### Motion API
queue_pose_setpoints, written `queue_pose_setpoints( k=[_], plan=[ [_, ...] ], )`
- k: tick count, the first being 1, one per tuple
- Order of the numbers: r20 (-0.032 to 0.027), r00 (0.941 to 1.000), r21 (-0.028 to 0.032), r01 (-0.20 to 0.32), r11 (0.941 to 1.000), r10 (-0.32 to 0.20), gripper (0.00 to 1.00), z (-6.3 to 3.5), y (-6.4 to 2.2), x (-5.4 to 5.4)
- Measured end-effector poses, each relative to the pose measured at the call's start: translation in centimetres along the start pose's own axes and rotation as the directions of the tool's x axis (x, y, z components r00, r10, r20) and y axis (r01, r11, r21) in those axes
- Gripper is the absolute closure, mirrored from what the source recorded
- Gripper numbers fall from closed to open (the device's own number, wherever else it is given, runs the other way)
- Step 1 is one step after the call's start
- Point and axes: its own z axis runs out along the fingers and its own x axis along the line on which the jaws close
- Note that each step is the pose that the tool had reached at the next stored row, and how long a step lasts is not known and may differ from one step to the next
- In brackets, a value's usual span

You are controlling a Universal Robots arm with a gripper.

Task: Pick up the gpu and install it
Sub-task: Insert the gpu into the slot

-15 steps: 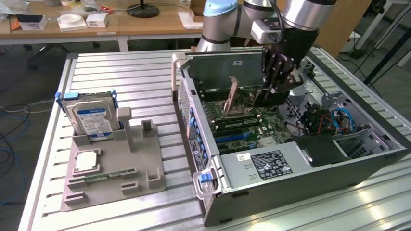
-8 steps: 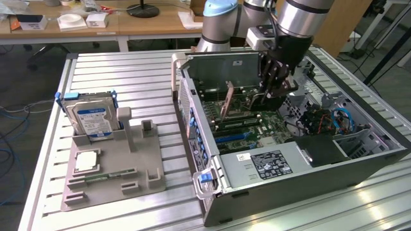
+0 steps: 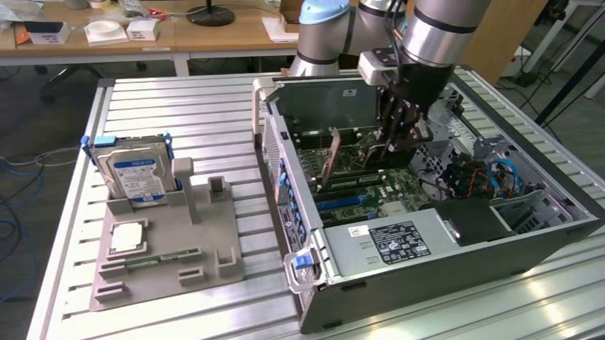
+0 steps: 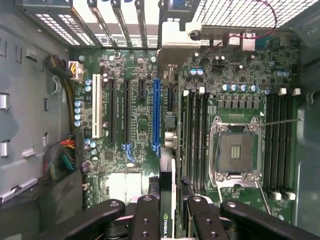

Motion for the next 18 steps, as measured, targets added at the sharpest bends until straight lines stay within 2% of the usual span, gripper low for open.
queue_pose_setpoints(
  k=[7,12,18],
  plan=[
    [0.0001,1.0000,0.0000,-0.001,1.0000,0.001,0.74,1.28,0.57,0.1],
    [0.0002,1.0000,0.0001,-0.001,1.0000,0.001,0.74,2.18,0.65,0.8],
    [0.0000,1.0000,0.0000,-0.001,1.0000,0.001,0.74,3.29,1.74,0.9]
  ],
)
